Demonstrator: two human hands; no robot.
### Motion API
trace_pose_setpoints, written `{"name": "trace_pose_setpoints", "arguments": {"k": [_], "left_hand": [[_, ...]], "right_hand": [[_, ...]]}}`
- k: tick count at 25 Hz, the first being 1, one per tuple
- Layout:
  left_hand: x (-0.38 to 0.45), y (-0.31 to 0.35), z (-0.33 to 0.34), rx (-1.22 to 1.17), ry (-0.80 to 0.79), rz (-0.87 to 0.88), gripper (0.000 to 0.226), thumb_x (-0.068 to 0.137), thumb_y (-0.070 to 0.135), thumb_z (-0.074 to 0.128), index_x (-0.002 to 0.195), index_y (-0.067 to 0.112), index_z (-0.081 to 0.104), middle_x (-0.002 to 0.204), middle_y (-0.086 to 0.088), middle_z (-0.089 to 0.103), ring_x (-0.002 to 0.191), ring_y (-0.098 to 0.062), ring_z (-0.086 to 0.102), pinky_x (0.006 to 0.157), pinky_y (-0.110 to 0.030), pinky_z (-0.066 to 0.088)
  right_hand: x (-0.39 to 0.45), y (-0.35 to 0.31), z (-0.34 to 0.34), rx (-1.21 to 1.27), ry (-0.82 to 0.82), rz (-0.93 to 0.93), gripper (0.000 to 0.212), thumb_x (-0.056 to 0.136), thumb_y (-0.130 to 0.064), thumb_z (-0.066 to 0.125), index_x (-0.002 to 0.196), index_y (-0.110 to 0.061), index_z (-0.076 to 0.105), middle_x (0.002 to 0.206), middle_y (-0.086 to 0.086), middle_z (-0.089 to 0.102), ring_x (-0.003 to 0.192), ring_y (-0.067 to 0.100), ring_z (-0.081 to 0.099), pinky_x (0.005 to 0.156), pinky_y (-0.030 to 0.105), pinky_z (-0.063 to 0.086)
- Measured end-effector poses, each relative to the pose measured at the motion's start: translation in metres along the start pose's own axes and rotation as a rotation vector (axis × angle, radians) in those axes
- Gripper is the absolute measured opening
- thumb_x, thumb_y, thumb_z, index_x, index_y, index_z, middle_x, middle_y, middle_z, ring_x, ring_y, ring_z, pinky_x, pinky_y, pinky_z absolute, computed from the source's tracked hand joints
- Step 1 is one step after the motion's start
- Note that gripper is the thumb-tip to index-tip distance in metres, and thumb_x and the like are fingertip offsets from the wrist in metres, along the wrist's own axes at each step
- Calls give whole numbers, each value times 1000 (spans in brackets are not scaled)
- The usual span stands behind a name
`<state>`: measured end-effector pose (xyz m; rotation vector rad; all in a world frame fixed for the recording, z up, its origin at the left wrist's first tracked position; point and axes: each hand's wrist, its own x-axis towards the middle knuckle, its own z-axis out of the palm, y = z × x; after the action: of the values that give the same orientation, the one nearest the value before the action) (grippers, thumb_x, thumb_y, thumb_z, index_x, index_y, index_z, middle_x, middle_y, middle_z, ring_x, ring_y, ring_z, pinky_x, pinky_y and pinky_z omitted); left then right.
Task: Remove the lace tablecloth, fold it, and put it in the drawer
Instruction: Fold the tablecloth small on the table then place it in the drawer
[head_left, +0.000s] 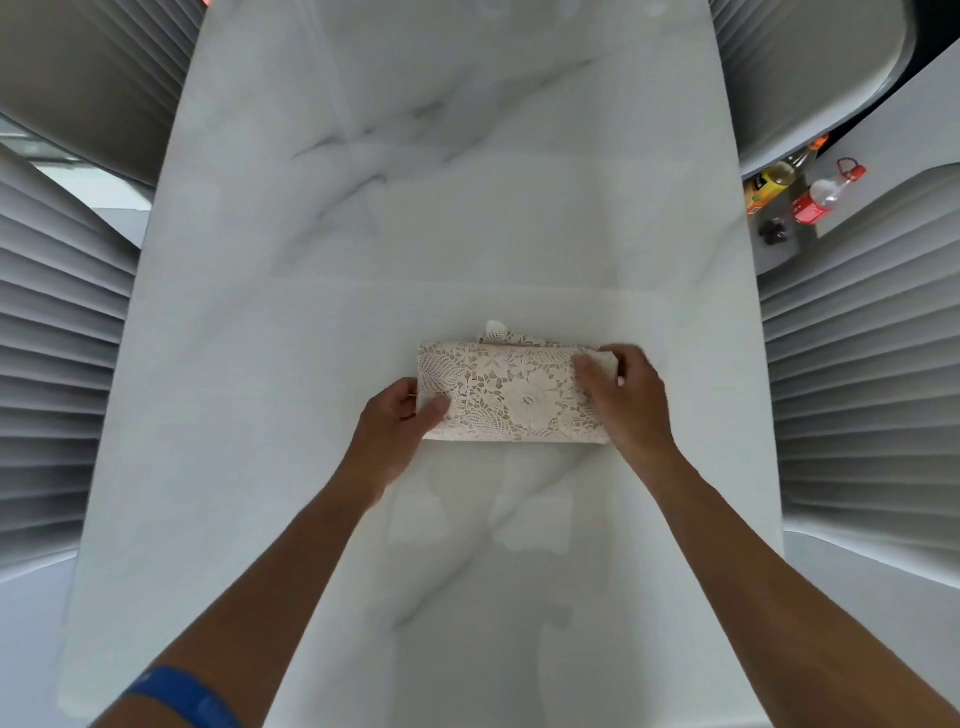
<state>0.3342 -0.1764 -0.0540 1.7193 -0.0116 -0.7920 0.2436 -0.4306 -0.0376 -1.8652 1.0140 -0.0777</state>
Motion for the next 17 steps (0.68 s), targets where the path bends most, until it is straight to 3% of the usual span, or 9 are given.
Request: {"name": "trace_pose_setpoints", "arguments": {"k": [2,4,6,8,10,13,17], "left_hand": [[-4,-5,3,-37,33,20,11,91,23,69,101,20,68,96,11,77,88,-2,71,70,-9,49],[-8,-7,4,-63,33,41,12,92,21,66,105,19,66,102,6,76,94,-5,70,76,-13,51],[-11,-8,5,-60,45,66,11,93,21,65,104,20,66,102,4,75,94,-6,69,79,-14,52],[-13,-8,6,-39,56,81,7,94,21,64,100,23,65,100,5,75,91,-6,68,77,-14,52],[-15,-9,7,-21,68,89,6,93,20,64,95,26,65,97,7,74,89,-4,67,74,-13,50],[-18,-12,7,-28,90,76,10,94,26,63,84,26,63,85,10,71,77,0,63,67,-9,46],[-17,-9,10,22,161,61,37,94,39,59,70,15,46,65,8,45,62,-5,39,57,-18,32]], "right_hand": [[7,-15,-1,-334,11,-317,54,79,-57,64,123,-29,52,119,-10,61,106,14,54,88,31,40],[18,-36,7,-579,-220,-528,61,79,-64,59,128,-29,53,132,-9,58,118,16,51,95,33,37],[30,-54,17,-682,-505,-500,53,86,-63,54,125,-28,60,122,-8,66,112,17,60,90,32,43],[39,-59,20,-603,-662,-466,39,90,-54,56,115,-27,68,105,-11,70,99,14,64,85,33,48],[45,-57,19,-507,-724,-475,30,92,-47,59,111,-26,70,98,-16,68,94,7,64,83,30,48],[47,-56,21,-472,-818,-437,30,92,-48,57,118,-35,67,106,-20,70,98,-3,62,86,21,47],[48,-60,34,-529,-813,-422,28,97,-49,47,111,-34,66,92,-10,72,85,9,66,77,30,49]]}}
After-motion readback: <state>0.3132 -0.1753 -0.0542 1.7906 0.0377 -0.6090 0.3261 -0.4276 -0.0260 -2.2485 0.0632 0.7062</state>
